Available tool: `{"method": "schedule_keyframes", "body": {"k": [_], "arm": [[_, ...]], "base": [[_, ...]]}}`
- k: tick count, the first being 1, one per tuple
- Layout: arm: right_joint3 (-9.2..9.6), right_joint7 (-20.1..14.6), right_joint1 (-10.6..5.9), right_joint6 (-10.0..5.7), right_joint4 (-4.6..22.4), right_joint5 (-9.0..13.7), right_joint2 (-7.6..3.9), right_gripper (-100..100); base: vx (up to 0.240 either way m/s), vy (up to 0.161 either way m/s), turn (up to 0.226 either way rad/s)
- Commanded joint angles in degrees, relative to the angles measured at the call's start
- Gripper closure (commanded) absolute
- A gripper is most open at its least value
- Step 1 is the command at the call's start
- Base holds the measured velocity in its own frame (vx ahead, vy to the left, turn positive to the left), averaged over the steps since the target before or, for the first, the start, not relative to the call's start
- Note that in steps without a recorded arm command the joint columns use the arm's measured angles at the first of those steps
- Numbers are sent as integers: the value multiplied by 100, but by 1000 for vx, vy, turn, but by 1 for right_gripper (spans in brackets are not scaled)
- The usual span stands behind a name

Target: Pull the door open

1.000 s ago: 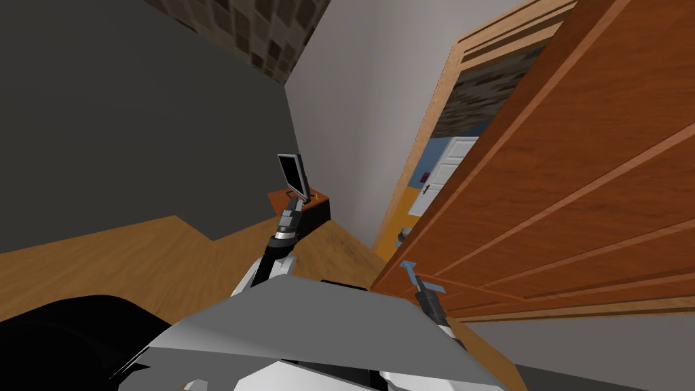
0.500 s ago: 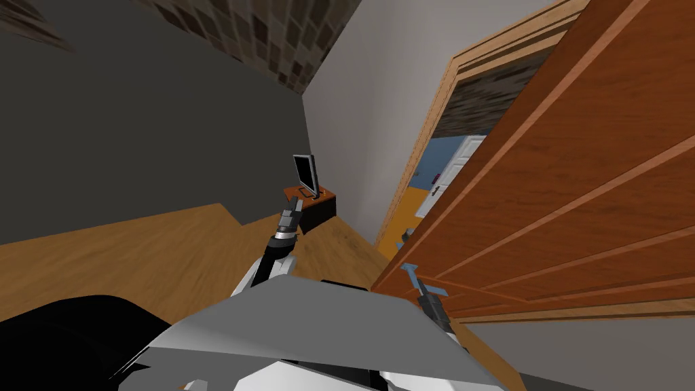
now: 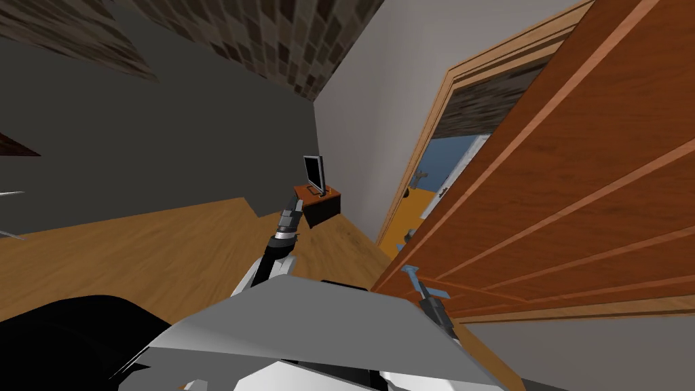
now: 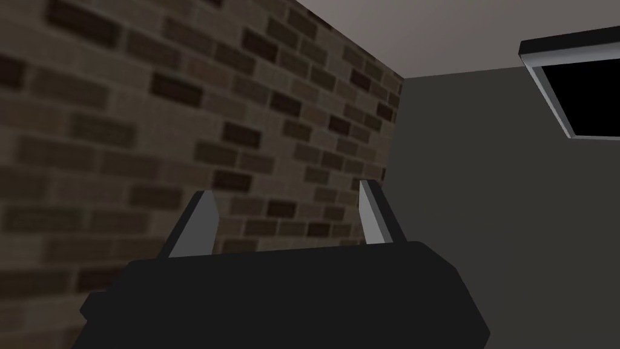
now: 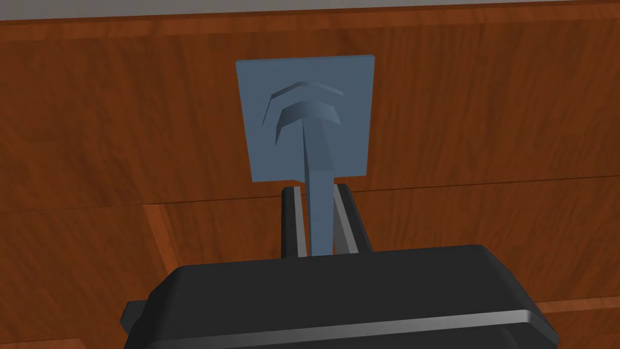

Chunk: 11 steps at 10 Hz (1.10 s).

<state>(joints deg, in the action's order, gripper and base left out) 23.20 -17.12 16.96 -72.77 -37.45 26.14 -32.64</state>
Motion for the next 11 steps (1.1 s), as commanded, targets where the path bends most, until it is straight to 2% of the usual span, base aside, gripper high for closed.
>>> {"method": "schedule_keyframes", "body": {"k": [1,9,11], "arm": [[33,-22,-1,-86,75,29,-23,100],[204,-113,-38,-415,384,136,-86,100],[264,-133,-86,-420,431,121,-59,100]], "base": [[-235,-70,178],[-210,-51,158],[-135,-18,72]]}}
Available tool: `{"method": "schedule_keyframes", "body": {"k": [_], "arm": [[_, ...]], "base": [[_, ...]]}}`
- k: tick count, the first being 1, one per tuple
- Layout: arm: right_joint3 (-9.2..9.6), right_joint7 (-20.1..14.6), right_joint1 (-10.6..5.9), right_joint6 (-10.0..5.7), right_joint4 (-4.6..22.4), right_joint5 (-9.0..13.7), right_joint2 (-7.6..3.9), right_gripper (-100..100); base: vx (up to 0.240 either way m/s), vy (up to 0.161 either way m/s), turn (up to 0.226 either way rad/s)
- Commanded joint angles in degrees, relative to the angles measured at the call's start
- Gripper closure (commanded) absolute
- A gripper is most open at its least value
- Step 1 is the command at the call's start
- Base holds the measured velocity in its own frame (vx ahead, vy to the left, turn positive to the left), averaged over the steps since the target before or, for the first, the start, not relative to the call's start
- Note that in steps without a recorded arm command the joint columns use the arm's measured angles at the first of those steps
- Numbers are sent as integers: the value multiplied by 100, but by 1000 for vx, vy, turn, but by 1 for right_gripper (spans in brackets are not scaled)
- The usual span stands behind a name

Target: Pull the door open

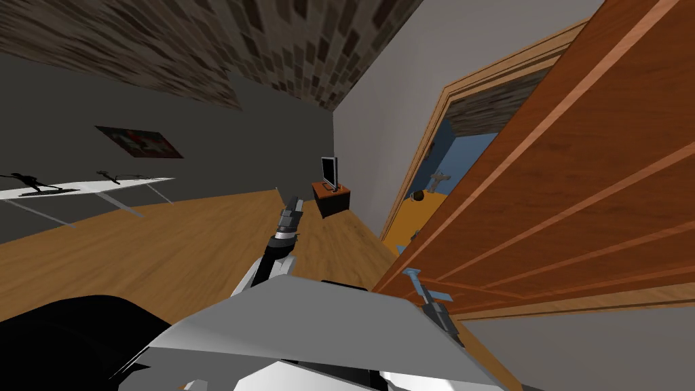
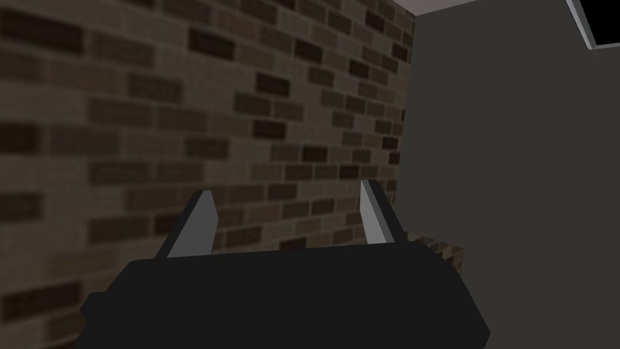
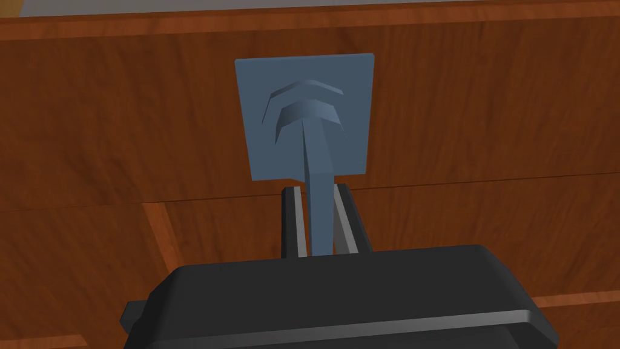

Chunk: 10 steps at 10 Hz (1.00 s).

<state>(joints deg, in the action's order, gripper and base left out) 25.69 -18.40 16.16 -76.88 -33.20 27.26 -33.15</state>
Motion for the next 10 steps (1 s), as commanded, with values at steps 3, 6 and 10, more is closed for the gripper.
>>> {"method": "schedule_keyframes", "body": {"k": [3,6,10], "arm": [[74,-32,-73,-44,87,38,-27,100],[145,-63,-152,-85,183,72,-49,100],[226,-100,-244,-133,295,113,-76,100]], "base": [[-196,-63,166],[-217,-64,141],[-202,-50,141]]}}
